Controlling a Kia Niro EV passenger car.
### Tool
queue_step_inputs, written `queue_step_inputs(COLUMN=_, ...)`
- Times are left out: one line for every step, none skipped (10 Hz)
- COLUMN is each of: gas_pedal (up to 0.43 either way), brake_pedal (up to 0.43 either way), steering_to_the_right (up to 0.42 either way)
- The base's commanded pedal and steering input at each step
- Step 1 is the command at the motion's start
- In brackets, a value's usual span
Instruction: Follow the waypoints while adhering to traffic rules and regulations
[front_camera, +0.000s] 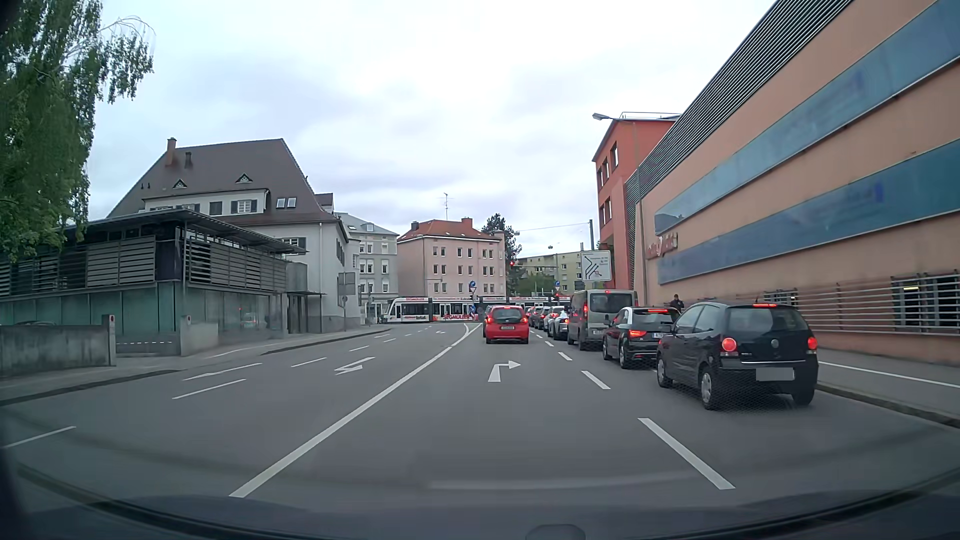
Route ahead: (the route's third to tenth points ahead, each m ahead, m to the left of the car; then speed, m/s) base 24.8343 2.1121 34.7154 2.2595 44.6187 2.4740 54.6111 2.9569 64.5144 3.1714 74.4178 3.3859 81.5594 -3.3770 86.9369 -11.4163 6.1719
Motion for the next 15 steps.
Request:
queue_step_inputs(gas_pedal=0.0, brake_pedal=0.14, steering_to_the_right=-0.008)
queue_step_inputs(gas_pedal=0.0, brake_pedal=0.152, steering_to_the_right=-0.008)
queue_step_inputs(gas_pedal=0.0, brake_pedal=0.159, steering_to_the_right=-0.007)
queue_step_inputs(gas_pedal=0.0, brake_pedal=0.159, steering_to_the_right=-0.007)
queue_step_inputs(gas_pedal=0.0, brake_pedal=0.165, steering_to_the_right=-0.007)
queue_step_inputs(gas_pedal=0.0, brake_pedal=0.165, steering_to_the_right=-0.006)
queue_step_inputs(gas_pedal=0.0, brake_pedal=0.165, steering_to_the_right=-0.006)
queue_step_inputs(gas_pedal=0.0, brake_pedal=0.171, steering_to_the_right=-0.006)
queue_step_inputs(gas_pedal=0.0, brake_pedal=0.171, steering_to_the_right=-0.006)
queue_step_inputs(gas_pedal=0.0, brake_pedal=0.171, steering_to_the_right=-0.006)
queue_step_inputs(gas_pedal=0.0, brake_pedal=0.171, steering_to_the_right=-0.006)
queue_step_inputs(gas_pedal=0.0, brake_pedal=0.171, steering_to_the_right=-0.006)
queue_step_inputs(gas_pedal=0.0, brake_pedal=0.171, steering_to_the_right=-0.006)
queue_step_inputs(gas_pedal=0.0, brake_pedal=0.171, steering_to_the_right=-0.006)
queue_step_inputs(gas_pedal=0.0, brake_pedal=0.171, steering_to_the_right=-0.006)
